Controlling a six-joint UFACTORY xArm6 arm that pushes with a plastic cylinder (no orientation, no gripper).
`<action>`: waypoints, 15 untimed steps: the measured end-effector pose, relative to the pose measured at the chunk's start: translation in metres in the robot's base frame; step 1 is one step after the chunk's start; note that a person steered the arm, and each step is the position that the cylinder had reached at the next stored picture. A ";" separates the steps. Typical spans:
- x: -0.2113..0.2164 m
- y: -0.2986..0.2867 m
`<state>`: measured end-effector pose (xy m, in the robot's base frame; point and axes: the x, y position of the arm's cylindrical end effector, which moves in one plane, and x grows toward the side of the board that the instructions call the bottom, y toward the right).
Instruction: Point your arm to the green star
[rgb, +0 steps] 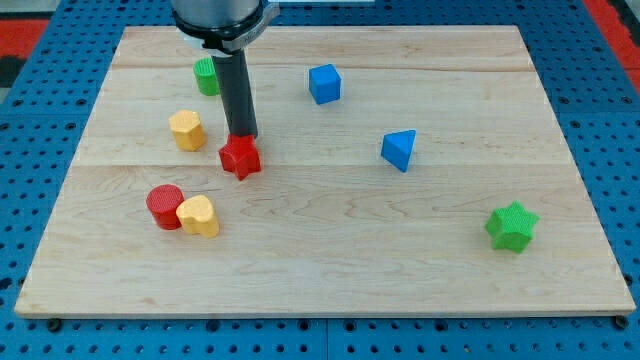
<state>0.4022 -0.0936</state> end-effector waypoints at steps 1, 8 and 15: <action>0.000 0.000; 0.010 0.077; 0.216 0.227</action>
<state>0.6187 0.1333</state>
